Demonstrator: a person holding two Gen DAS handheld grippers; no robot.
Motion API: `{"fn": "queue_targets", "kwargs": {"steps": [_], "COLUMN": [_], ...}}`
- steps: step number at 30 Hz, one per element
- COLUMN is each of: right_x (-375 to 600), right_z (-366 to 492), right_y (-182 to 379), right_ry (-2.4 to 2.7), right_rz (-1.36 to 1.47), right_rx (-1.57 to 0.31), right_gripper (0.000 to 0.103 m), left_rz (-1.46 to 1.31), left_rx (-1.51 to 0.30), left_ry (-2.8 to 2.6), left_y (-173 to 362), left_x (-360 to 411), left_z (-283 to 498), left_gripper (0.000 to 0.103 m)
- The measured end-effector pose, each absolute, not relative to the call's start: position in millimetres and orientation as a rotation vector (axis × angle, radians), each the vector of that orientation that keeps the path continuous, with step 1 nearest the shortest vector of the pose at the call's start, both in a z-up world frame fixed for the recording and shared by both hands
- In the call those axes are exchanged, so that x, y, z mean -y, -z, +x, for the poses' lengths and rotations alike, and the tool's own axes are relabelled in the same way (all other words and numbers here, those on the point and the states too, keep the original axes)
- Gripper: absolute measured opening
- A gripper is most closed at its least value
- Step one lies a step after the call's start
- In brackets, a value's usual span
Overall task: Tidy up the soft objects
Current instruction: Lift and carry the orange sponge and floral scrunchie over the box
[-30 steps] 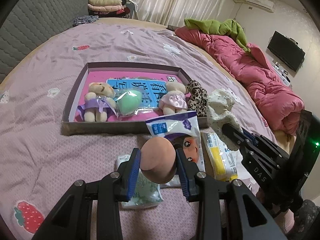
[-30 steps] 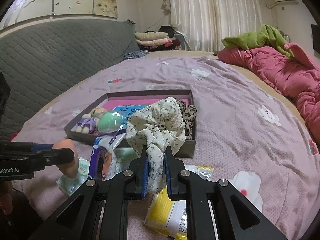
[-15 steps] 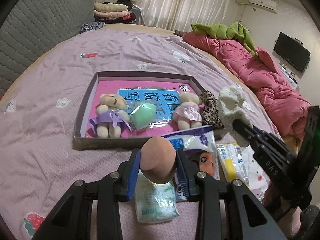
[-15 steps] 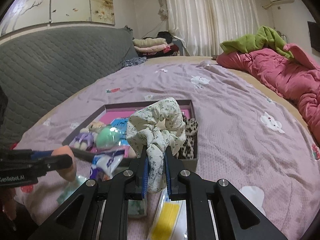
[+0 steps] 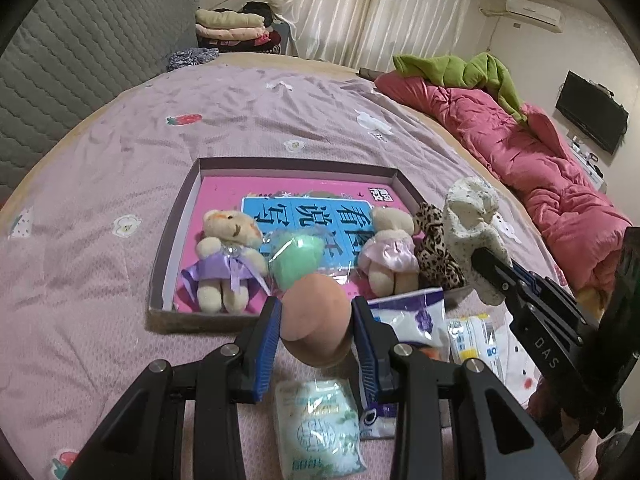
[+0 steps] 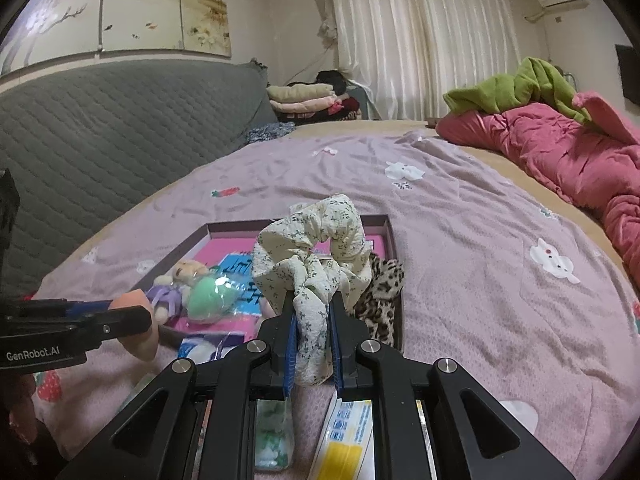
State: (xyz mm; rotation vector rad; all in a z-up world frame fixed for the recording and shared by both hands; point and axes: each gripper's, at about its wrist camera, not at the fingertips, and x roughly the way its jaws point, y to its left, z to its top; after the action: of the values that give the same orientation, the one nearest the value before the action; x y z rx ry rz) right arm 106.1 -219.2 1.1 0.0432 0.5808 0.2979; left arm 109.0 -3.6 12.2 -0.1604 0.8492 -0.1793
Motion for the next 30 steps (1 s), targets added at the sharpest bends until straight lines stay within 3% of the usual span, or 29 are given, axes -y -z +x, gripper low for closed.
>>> {"fn": "queue_targets", "kwargs": {"steps": [30], "right_x": [215], "right_z": [151], "right_y": [6], "right_ry": [-0.279], "right_rz": [0.084], "right_rx": [-0.56], "right_gripper": [0.014], "left_rz": [-0.136], "left_rx": [-0.848], "left_ry": [0.123], "left_y": [6], "left_x": [8], "left_z": [162], "left_gripper": [0.036]}}
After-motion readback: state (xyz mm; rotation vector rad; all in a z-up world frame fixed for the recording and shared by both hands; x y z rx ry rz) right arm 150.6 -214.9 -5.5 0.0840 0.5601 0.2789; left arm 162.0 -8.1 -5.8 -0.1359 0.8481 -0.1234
